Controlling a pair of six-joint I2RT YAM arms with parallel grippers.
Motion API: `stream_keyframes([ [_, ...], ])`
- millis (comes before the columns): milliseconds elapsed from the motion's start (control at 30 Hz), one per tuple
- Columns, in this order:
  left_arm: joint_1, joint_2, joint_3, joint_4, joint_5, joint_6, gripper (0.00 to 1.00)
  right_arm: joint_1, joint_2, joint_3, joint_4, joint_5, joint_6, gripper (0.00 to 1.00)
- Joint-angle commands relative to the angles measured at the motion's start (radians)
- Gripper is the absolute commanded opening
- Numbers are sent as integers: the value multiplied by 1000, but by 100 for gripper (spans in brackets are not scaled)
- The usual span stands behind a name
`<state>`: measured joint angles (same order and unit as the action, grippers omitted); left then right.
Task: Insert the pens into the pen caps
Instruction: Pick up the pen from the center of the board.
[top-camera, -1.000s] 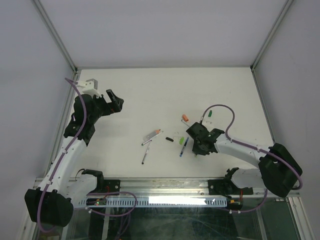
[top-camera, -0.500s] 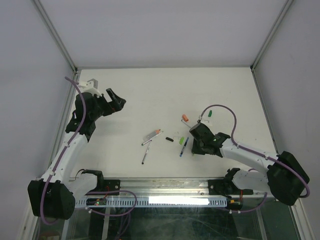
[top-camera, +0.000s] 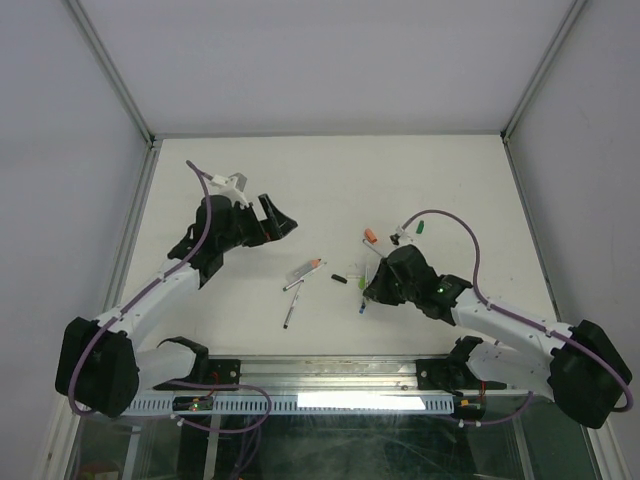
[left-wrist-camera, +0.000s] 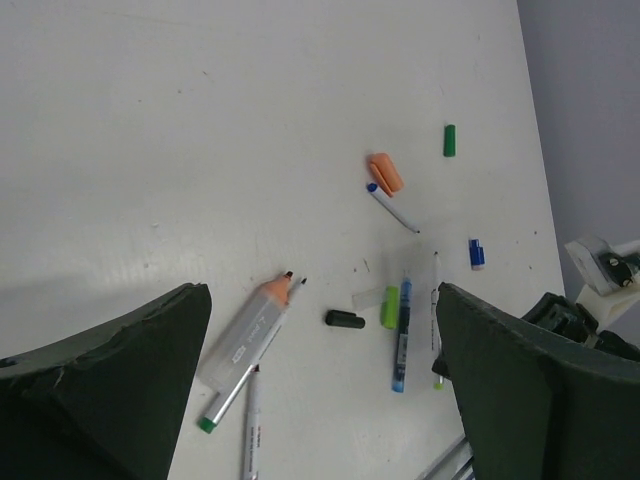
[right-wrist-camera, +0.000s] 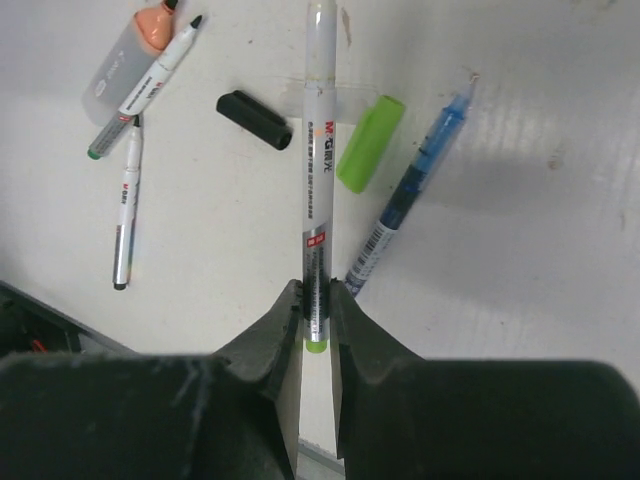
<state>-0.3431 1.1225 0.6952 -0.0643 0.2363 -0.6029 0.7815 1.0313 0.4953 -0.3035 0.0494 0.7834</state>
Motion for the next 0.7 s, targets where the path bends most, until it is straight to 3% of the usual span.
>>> stream_keyframes([
  [0, -67, 60, 6, 141, 0, -74, 99, 2, -22, -29, 166, -74, 45, 15],
  [667, -311, 335, 65, 350, 60, -243, 88, 4, 35, -4, 305, -108, 67, 15],
])
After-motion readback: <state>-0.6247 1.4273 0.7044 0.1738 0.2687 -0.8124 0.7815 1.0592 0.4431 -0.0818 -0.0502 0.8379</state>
